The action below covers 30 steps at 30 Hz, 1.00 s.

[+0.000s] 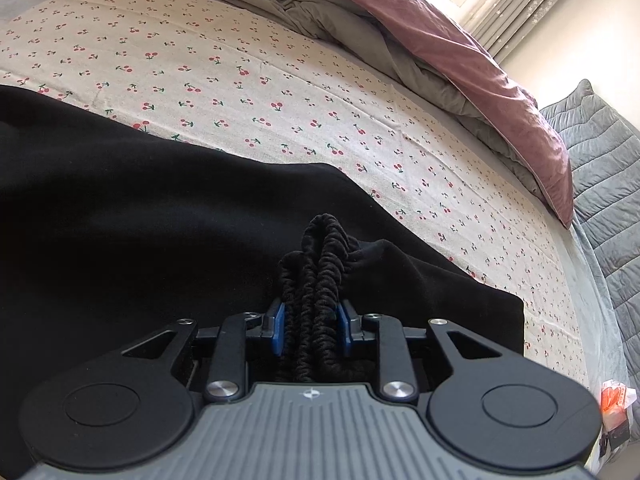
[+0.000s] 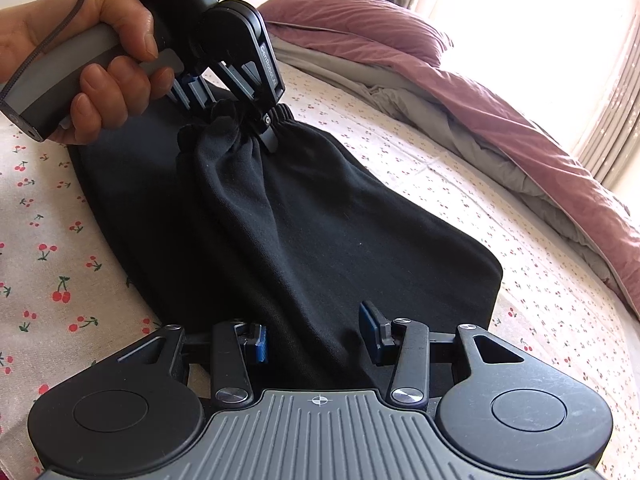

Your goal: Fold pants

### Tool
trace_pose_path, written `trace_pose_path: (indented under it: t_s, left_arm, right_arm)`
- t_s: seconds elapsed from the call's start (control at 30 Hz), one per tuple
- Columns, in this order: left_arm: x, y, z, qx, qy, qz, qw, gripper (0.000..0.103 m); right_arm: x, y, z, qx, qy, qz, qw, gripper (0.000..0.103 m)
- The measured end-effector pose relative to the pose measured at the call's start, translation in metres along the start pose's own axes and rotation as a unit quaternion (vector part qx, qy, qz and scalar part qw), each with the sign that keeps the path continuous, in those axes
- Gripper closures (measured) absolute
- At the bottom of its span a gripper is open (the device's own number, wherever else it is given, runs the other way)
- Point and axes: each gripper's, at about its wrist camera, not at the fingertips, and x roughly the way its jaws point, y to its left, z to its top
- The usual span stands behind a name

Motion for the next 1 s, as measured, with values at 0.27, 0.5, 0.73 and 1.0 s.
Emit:
trace_pose_path:
  t_s: [0.27,0.5,0.73,1.0]
  left_arm:
    - [-0.007,0.011,0.007,-0.024,0.006,-0.004,0.9997,0.059]
    - [-0.031,0.015,0.011,-0.008,-0.023,0.011,0.9996,0.046]
    - [-0.057,-0.002,0.002,0.04,-0.067,-0.05,0.9957,0.046]
    - [-0.03,-0.036,-0.034,0.16,-0.024,-0.026,0.9865,0.046]
  right_arm:
    - [-0.001,0.0,0.0,-0.001,0.002,0.003,1.0,0.061]
    - [-0.019,-0.006,0.001,-0.001,-0.016,0.065,0.998,0.06]
    - [-0.037,-0.044,0.015,0.111,-0.059,0.152,0.98,0.06]
    - [0.004,-0.057,0.01,0.191,0.032,0.134,0.972,0.06]
